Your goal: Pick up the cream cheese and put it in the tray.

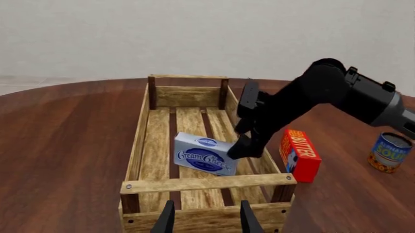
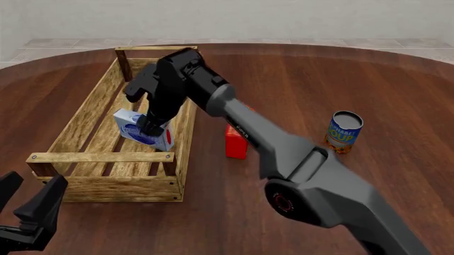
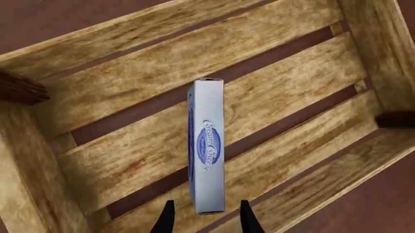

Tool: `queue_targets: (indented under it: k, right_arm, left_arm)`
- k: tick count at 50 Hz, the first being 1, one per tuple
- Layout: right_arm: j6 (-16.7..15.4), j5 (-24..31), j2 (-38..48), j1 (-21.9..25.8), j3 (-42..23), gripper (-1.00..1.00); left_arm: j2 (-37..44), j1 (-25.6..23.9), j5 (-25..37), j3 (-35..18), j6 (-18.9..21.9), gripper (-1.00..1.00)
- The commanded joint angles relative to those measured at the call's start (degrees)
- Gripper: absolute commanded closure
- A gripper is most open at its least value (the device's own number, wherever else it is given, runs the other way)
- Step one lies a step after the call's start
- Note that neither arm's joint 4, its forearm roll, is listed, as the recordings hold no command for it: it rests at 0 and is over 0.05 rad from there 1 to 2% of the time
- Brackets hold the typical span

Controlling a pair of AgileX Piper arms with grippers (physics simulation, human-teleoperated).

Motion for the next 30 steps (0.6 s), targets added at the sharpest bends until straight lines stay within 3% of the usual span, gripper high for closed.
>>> queue_targets:
  k: [1,30]
  right_arm:
    - [-1.20,0.53,-2.72,-0.47,1.52,-1.00]
    - [-5.30,0.57,-14.06,0.14,9.76,-1.00]
  left_arm:
    - [-1.03,-0.35,0.88,0.17,0.25,-1.00]
    - [-1.89,-0.80,2.22,0.17,1.18,-1.00]
